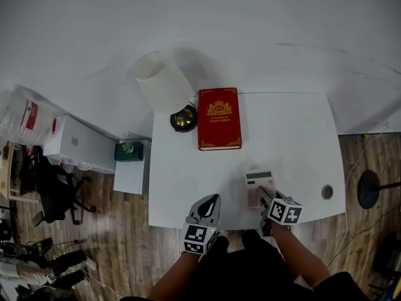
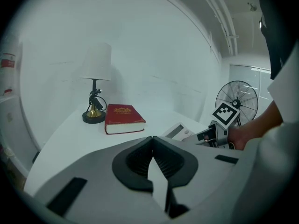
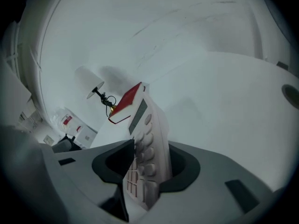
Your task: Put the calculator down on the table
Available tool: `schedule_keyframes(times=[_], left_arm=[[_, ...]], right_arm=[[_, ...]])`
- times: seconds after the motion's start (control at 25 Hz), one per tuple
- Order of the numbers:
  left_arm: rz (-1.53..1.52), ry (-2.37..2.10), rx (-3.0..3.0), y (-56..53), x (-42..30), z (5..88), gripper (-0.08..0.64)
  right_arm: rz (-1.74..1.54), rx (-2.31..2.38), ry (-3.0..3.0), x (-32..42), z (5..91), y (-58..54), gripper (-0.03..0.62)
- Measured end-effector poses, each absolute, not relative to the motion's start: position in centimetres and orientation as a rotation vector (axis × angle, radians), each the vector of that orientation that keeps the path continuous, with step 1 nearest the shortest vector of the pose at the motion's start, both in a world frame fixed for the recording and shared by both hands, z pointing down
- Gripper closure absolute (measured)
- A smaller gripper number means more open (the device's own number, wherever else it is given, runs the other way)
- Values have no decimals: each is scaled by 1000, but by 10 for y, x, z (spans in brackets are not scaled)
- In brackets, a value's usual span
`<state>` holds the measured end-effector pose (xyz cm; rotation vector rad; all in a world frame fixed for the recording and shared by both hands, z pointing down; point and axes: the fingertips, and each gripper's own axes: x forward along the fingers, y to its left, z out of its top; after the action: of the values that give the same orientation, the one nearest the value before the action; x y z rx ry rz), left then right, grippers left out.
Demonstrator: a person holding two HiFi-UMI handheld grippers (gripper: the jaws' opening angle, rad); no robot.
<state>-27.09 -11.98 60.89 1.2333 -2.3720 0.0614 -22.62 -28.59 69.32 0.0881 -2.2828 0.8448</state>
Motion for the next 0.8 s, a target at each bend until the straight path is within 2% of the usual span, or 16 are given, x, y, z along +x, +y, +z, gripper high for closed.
schedule_keyframes(times=[0.24,0.56,0.8], left_arm=[[73,-2385,1233,-112,-275,607,540],[47,-2382,1208,-107,-276,610,540],[42,-2377,1222,-111,-277,609,540]], right_arm=[[519,1,-2305,-224,696,-281,337],[508,117,-2267,-214,711,-295,274],[462,157,-2283,-213,710,-298,264]])
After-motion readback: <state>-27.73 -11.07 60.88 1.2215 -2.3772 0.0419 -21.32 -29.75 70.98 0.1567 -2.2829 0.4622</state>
